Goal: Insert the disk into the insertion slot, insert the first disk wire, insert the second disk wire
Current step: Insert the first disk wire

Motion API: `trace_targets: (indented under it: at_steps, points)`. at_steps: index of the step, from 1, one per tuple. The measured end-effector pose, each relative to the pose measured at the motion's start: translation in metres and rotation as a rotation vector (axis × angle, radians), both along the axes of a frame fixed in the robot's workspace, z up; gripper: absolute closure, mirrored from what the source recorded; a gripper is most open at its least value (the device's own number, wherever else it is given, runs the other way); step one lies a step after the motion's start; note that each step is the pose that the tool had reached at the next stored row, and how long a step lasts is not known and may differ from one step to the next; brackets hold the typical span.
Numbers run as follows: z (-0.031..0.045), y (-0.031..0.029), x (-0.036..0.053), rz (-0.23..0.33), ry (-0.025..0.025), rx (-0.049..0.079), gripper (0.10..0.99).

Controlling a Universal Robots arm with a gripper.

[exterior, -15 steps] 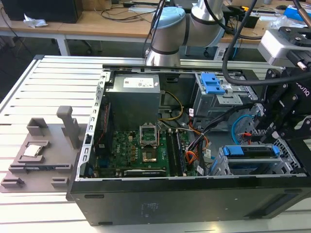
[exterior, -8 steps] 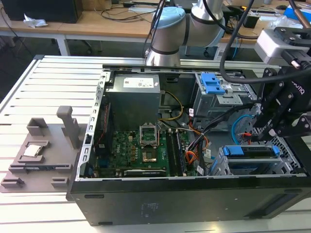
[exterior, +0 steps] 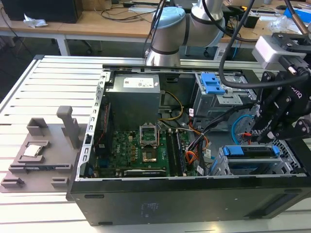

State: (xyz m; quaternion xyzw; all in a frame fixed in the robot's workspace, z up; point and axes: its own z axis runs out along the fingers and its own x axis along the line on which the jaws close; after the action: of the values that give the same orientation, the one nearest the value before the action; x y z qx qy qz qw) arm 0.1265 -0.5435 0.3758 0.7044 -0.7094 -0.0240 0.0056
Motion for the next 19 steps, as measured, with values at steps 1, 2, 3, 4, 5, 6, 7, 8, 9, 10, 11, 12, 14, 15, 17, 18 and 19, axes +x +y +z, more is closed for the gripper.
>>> trace_targets:
  at_steps: [1, 2, 3, 4, 5, 6, 7, 8, 9, 10, 11, 12, 14, 15, 17, 18, 19]
  points:
    - [-0.0012, 0.0001, 0.0000, 0.000, 0.0000, 0.000, 0.725]
    - [-0.0020, 0.0002, 0.0001, 0.000, 0.0000, 0.000, 0.725]
    - [-0.0026, 0.0004, 0.0002, 0.000, 0.0000, 0.000, 0.725]
    - [-0.0038, 0.0009, 0.0006, 0.000, 0.0000, 0.000, 0.725]
    - [-0.0046, 0.0012, 0.0009, 0.000, 0.0001, 0.000, 0.725]
    - [-0.0054, 0.0016, 0.0011, 0.000, 0.0001, 0.000, 0.725]
    - [-0.0065, 0.0022, 0.0015, 0.000, 0.0003, 0.000, 0.725]
    - [-0.0073, 0.0025, 0.0016, 0.000, 0.0003, 0.000, 0.725]
    - [-0.0079, 0.0027, 0.0017, 0.000, 0.0003, 0.000, 0.725]
    - [-0.0095, 0.0037, 0.0023, 0.000, 0.0004, 0.000, 0.725]
    - [-0.0105, 0.0046, 0.0028, -0.001, 0.0005, 0.000, 0.725]
    - [-0.0117, 0.0056, 0.0034, -0.001, 0.0006, 0.000, 0.725]
    - [-0.0131, 0.0071, 0.0044, -0.001, 0.0007, 0.000, 0.725]
    - [-0.0139, 0.0076, 0.0048, -0.002, 0.0007, 0.000, 0.725]
    - [-0.0154, 0.0084, 0.0055, -0.004, 0.0008, 0.000, 0.725]
    - [-0.0160, 0.0085, 0.0059, -0.006, 0.0008, 0.000, 0.725]
    - [-0.0160, 0.0085, 0.0060, -0.007, 0.0008, 0.000, 0.725]
